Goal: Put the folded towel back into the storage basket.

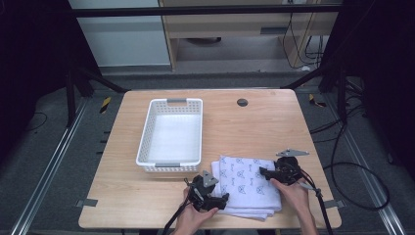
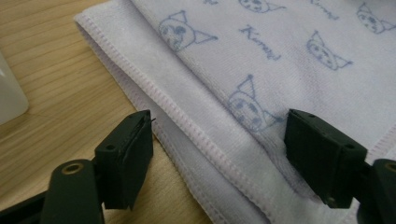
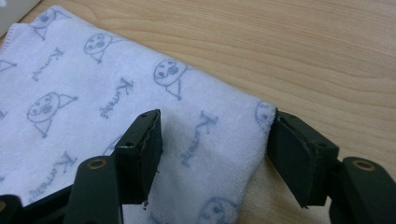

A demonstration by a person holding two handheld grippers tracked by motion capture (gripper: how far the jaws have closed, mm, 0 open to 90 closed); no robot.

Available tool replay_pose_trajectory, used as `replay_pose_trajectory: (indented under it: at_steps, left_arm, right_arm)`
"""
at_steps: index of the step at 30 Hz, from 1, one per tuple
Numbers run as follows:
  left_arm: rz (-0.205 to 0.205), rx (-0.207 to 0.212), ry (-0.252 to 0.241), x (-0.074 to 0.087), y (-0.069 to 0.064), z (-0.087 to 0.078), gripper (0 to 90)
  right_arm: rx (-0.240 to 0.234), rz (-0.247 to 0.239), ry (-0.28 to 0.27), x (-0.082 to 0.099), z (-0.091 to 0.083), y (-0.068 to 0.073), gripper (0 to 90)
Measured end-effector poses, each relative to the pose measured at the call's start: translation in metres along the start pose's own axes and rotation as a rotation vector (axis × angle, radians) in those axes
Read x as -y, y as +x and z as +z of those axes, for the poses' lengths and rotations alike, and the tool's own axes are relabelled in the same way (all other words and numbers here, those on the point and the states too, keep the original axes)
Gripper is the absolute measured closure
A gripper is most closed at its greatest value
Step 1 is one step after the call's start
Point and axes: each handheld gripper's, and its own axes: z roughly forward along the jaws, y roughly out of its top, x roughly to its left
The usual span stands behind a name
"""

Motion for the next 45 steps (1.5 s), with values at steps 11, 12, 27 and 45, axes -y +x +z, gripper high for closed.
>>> replay_pose_trajectory:
  at_steps: [11, 12, 27, 45]
  left_arm:
    - [0.012, 0.037, -0.001, -0.001, -0.002, 0.0, 34.6]
    - [0.013, 0.043, -0.004, -0.001, -0.002, 0.0, 36.0]
    - [-0.046, 0.127, 0.004, -0.002, -0.001, 0.001, 63.9]
    - [-0.021, 0.143, -0.025, -0.006, 0.0, -0.015, 72.8]
  right_arm:
    - [-0.028, 0.049, 0.002, 0.003, 0.002, 0.0, 44.2]
    - [-0.03, 0.05, 0.005, 0.003, 0.002, 0.0, 45.6]
    - [-0.057, 0.066, 0.024, -0.001, 0.001, 0.006, 64.3]
    - [-0.066, 0.034, -0.031, -0.007, -0.019, 0.016, 67.1]
